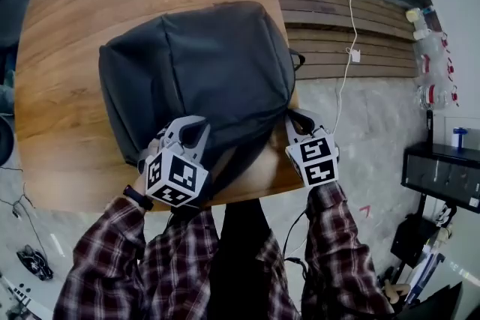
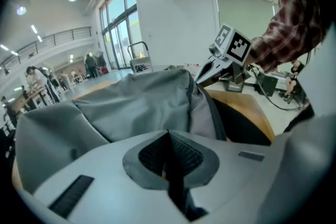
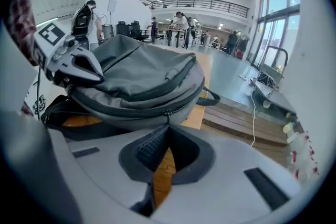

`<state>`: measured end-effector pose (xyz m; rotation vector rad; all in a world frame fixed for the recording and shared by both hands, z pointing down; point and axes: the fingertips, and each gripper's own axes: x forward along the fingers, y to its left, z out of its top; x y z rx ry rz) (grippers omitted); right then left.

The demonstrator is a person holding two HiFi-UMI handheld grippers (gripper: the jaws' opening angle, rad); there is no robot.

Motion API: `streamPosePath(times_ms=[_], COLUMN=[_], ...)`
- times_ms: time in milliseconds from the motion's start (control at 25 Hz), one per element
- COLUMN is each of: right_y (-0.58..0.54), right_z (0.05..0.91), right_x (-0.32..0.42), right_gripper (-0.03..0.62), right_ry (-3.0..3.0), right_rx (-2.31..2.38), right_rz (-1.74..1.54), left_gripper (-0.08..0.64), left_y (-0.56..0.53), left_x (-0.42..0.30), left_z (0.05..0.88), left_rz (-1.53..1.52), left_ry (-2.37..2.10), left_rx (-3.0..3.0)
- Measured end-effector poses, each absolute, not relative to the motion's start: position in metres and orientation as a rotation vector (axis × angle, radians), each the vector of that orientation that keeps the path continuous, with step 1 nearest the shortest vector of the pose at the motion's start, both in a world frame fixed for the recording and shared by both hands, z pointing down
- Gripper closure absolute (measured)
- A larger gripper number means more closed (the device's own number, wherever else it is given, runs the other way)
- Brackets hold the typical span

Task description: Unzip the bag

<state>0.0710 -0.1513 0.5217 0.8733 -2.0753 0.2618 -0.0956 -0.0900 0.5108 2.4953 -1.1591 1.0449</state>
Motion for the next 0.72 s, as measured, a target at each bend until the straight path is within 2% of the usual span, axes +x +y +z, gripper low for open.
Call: streamPosePath(times_ms=[280, 600, 720], right_y=[-0.107, -0.036, -0.019], right_z=[0.518, 0.510, 0.513], right_x=[0.058, -0.027, -0.061], right_gripper=[0.581, 0.581, 0.581], right_ry=[-2.089, -2.228, -2.238], right_rx=[0.936, 0.824, 0.727], right_rz=[0.408, 0.633, 0.566], left_gripper=[0.551, 0.551, 0.551], left_y=[-0.100, -0.104, -0.105], left_x=[-0.101, -0.105, -0.107], left_z=[0.518, 0.513, 0.511], left_rz=[0.989, 0.843, 0.810], left_ry=[-1.261, -1.226, -1.226], left_rx=[2.380, 2.328, 2.319])
